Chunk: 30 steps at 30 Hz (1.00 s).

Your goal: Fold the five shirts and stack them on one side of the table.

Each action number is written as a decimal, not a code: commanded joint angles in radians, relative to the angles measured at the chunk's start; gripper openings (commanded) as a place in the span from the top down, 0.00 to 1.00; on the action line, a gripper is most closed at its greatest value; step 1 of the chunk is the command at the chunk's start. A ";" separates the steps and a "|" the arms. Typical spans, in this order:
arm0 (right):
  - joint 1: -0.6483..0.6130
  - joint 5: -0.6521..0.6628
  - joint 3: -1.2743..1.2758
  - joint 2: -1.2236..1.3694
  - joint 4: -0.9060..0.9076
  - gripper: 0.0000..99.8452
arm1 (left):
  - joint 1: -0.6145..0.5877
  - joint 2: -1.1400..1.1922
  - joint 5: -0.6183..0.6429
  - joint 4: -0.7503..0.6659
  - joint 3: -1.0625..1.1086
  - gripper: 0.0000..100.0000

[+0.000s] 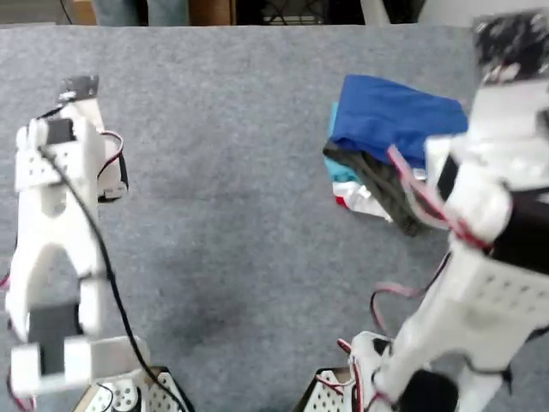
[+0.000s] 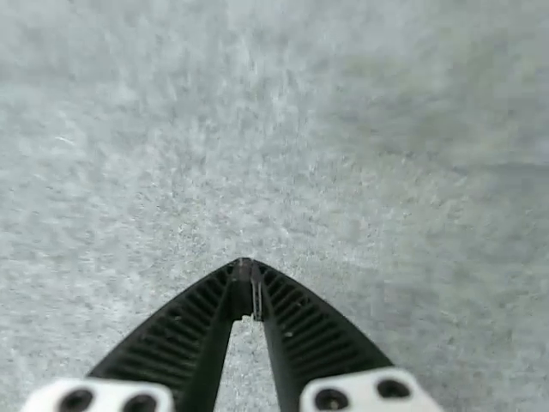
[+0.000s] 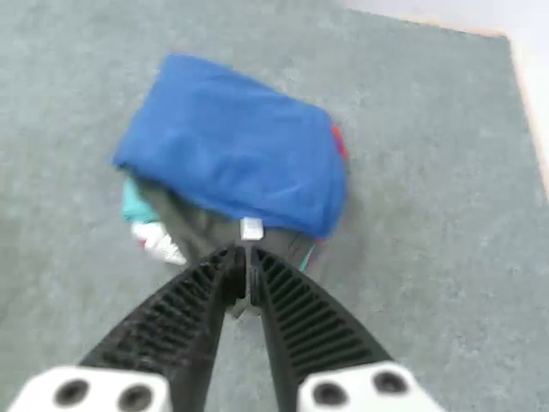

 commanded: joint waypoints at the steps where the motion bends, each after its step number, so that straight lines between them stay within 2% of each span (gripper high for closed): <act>1: -0.028 -0.011 0.248 -0.153 0.000 0.99 | 0.010 -0.245 -0.002 -0.041 0.104 0.97; 5: -0.029 -0.002 0.545 -0.306 -0.032 0.99 | 0.010 -0.437 -0.135 -0.117 0.338 0.97; 9: -0.029 -0.002 0.855 -0.460 -0.173 0.99 | 0.002 -0.626 -0.287 -0.212 0.615 0.97; 12: -0.029 -0.002 1.107 -0.576 -0.293 0.99 | 0.002 -0.746 -0.358 -0.338 0.868 0.97; 16: -0.029 -0.009 1.412 -0.710 -0.463 0.99 | 0.001 -0.914 -0.371 -0.535 1.138 0.97; 20: -0.044 -0.011 1.609 -0.854 -0.477 0.99 | 0.001 -1.086 -0.371 -0.634 1.366 0.97; 25: -0.071 -0.011 1.770 -1.076 -0.453 0.99 | 0.005 -1.321 -0.371 -0.605 1.518 0.97; 27: -0.086 -0.015 1.847 -1.179 -0.459 0.99 | 0.010 -1.415 -0.371 -0.535 1.532 0.97; 30: -0.089 -0.095 1.948 -1.343 -0.462 0.99 | 0.005 -1.537 -0.376 -0.394 1.531 0.97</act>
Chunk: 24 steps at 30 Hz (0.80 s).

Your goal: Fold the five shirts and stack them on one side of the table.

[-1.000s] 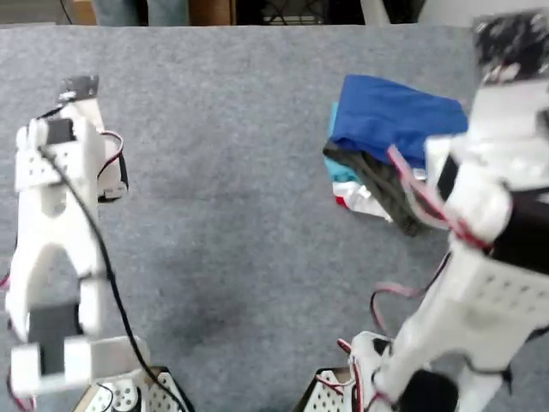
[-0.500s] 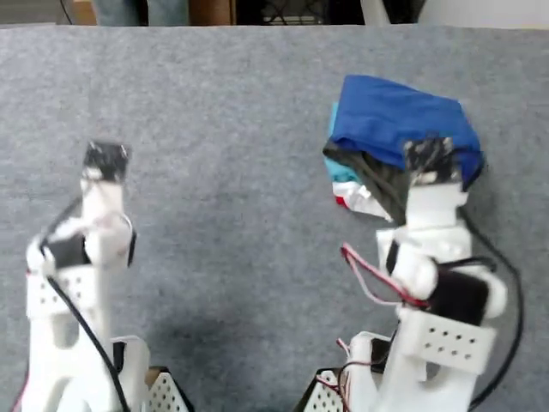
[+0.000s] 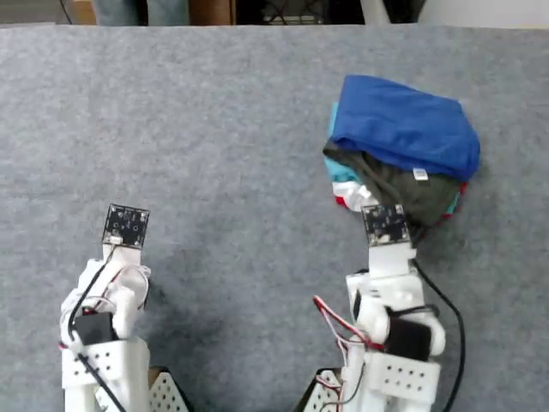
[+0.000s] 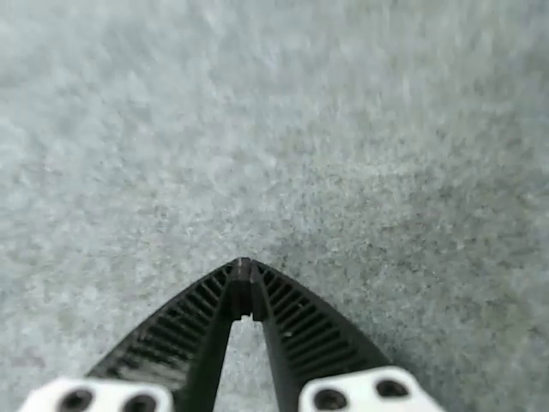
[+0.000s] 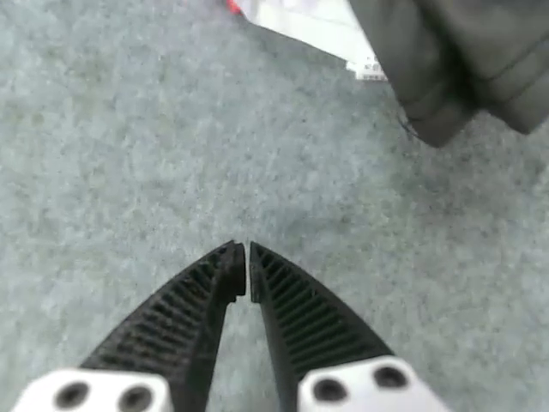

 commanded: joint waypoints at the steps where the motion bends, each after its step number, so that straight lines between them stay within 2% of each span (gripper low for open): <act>1: -0.012 -0.087 0.111 -0.177 0.005 0.99 | 0.002 -0.146 -0.006 0.147 0.012 0.97; 4: -0.008 -0.164 0.134 -0.159 -0.009 0.99 | -0.004 -0.207 -0.009 0.276 0.008 0.97; 24: -0.009 -0.187 0.137 -0.128 -0.026 0.99 | 0.004 -0.196 -0.006 0.304 0.008 0.97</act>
